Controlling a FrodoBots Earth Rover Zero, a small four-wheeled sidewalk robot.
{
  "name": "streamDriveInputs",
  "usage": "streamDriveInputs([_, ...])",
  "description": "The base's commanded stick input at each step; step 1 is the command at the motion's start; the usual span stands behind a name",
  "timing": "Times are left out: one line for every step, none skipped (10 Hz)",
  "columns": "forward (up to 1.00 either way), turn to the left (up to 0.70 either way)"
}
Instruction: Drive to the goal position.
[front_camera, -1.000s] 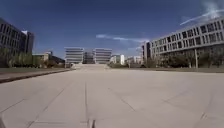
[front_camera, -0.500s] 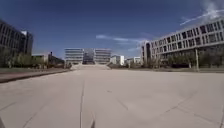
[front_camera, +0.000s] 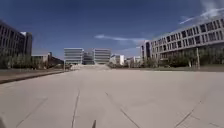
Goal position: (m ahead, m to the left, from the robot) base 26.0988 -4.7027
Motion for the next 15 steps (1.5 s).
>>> streamDriveInputs([0.60, -0.01])
streamDriveInputs([0.60, -0.01])
streamDriveInputs([0.60, -0.01])
streamDriveInputs([0.60, -0.01])
streamDriveInputs([0.60, -0.01])
streamDriveInputs([0.60, -0.01])
streamDriveInputs([0.60, -0.01])
streamDriveInputs([0.60, -0.01])
streamDriveInputs([0.60, -0.01])
streamDriveInputs([0.60, -0.01])
streamDriveInputs([0.60, -0.01])
streamDriveInputs([0.60, -0.01])
streamDriveInputs([0.60, -0.01])
streamDriveInputs([0.60, -0.01])
streamDriveInputs([0.60, -0.01])
